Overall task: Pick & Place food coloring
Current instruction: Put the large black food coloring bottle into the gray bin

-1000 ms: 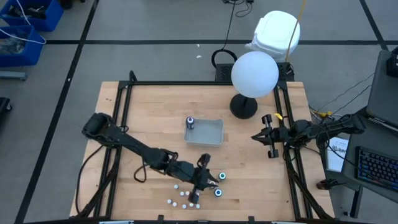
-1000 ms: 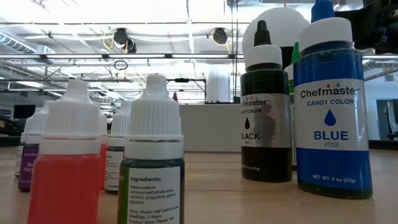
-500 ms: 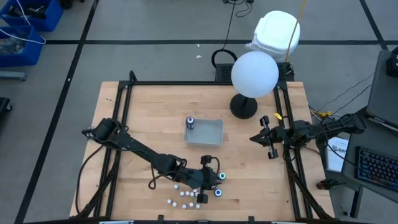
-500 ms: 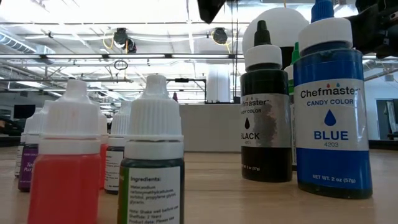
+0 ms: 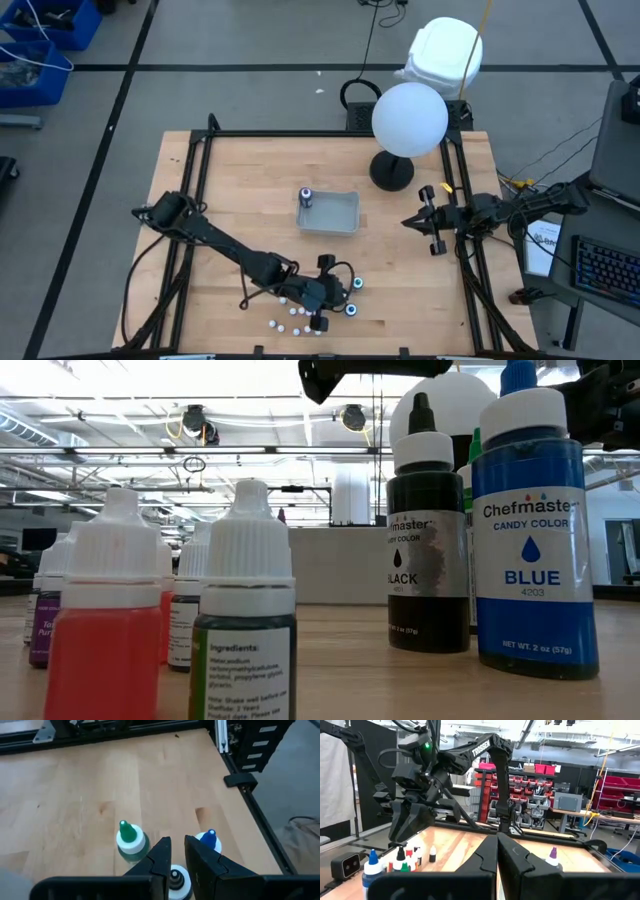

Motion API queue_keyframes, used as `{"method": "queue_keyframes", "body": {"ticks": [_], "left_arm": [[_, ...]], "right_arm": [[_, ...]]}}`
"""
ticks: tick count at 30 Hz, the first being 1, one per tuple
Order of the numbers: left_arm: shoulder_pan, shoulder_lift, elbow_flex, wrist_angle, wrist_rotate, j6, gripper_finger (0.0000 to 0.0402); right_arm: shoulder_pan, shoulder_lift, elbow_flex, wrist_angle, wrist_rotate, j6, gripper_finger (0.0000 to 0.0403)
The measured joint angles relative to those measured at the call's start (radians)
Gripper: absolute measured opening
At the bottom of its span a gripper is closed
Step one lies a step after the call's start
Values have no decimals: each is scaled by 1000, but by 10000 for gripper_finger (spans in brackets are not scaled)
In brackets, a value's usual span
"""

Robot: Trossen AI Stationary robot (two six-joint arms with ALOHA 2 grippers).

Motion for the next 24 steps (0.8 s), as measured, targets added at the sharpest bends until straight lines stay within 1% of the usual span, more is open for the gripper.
{"method": "queue_keyframes", "body": {"ticks": [6, 9, 11, 14, 19, 21, 24], "left_arm": [[5, 0, -1, -67, 10, -31, 64], [5, 0, -1, -68, 62, -32, 82], [4, 0, 0, -67, 102, -34, 108], [4, 0, 0, -68, 109, -31, 158], [10, 0, 0, -69, 8, -42, 240], [20, 0, 0, -71, 4, -30, 262], [30, 0, 0, -71, 4, -25, 282]], "right_arm": [[0, 0, 0, -3, 0, 14, 0], [0, 0, 0, -3, 0, 15, 0], [0, 0, 0, -3, 0, 15, 0], [0, 0, 0, -3, 0, 19, 0], [0, 0, 0, -3, 0, 42, 0], [0, 0, 0, -3, 0, 42, 0], [0, 0, 0, -3, 0, 46, 0]]}}
